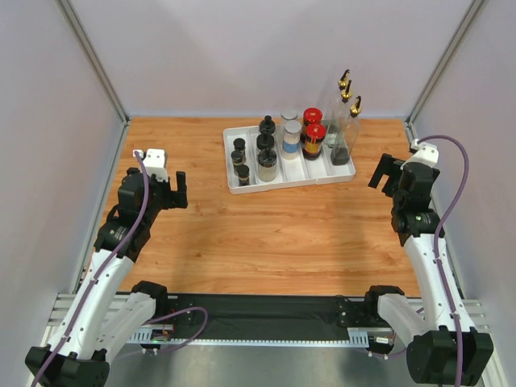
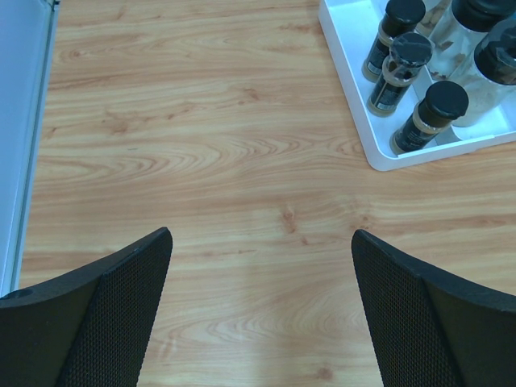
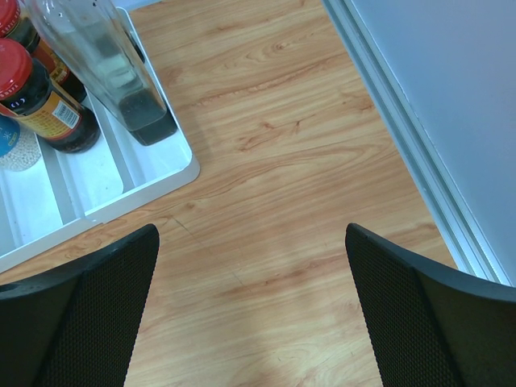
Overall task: Organize the condiment bottles
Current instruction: Reset both arms
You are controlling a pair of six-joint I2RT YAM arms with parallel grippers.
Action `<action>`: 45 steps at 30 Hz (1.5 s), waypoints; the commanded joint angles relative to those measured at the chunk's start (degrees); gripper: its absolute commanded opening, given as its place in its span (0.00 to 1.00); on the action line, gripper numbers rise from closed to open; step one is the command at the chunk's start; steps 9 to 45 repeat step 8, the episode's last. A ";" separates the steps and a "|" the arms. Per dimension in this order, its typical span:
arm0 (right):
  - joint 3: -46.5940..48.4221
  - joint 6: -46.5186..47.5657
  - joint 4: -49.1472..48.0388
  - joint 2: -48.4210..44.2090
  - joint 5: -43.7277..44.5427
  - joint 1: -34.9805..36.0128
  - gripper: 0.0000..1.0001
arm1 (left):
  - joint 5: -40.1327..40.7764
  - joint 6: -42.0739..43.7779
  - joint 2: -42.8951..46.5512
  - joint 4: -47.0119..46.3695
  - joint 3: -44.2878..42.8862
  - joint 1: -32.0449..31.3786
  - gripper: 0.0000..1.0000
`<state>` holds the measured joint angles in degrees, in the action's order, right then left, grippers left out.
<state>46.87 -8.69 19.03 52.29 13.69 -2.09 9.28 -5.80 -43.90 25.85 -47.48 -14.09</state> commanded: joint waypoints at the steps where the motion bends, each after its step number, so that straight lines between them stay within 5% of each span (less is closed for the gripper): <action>1: 1.73 -0.80 -0.66 -0.09 1.42 -0.29 1.00 | -0.40 0.53 0.57 -2.03 0.20 0.46 1.00; 45: 1.82 -0.63 -0.75 0.09 2.65 -0.29 1.00 | 0.04 0.79 0.57 -2.20 0.29 0.46 1.00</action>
